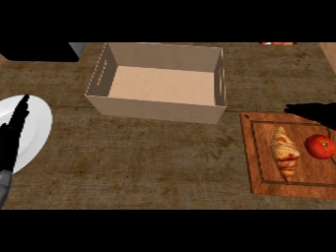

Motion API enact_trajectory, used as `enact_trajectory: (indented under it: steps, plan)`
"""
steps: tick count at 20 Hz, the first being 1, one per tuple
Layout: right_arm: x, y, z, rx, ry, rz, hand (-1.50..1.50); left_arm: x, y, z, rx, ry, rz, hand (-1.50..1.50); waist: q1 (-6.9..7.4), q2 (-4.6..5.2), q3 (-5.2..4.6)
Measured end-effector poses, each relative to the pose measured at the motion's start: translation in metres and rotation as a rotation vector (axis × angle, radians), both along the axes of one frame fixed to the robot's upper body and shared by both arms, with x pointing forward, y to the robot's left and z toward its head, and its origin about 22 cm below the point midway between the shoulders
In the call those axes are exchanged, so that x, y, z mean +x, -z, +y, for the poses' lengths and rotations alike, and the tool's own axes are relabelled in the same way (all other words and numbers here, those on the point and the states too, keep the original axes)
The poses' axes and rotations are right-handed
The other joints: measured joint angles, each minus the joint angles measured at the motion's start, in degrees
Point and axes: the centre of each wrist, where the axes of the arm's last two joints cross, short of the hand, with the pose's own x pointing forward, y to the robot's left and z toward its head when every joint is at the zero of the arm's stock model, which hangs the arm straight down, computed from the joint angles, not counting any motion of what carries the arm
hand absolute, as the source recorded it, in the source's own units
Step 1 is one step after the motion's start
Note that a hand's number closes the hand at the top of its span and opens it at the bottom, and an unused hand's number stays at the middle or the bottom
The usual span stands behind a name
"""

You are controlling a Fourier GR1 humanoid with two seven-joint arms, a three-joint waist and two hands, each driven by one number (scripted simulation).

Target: Pick the croissant from the cutting board and place it in the cardboard box

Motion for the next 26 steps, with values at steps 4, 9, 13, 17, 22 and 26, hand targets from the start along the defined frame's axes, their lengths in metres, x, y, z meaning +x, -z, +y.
enact_trajectory:
  steps: [4, 9, 13, 17, 22, 26]
  plan:
    - [0.015, 0.002, 0.024, -0.081, -0.007, 0.075, -1.50, 0.001, -0.003, 0.003, -0.008, -0.010, -0.001, 0.00, -0.48, -0.10, 0.03]
    - [0.021, 0.017, 0.042, -0.158, -0.008, 0.106, -1.50, -0.005, -0.002, 0.007, -0.012, -0.016, 0.004, 0.00, -0.84, -0.19, 0.06]
    - [0.026, 0.024, 0.051, -0.187, -0.015, 0.111, -1.50, -0.005, -0.002, 0.013, -0.013, -0.013, 0.001, 0.00, -1.09, -0.21, 0.06]
    - [0.027, 0.038, 0.054, -0.199, -0.018, 0.115, -1.50, -0.008, 0.001, 0.009, -0.013, -0.021, 0.002, 0.00, -1.14, -0.20, 0.08]
    - [0.026, 0.040, 0.057, -0.185, -0.029, 0.128, -1.50, -0.010, -0.002, 0.008, -0.006, -0.020, 0.000, 0.00, -1.29, -0.26, 0.07]
    - [0.025, 0.046, 0.064, -0.141, -0.053, 0.153, -1.50, -0.009, -0.003, 0.012, -0.008, -0.024, 0.005, 0.00, -1.36, -0.25, 0.07]
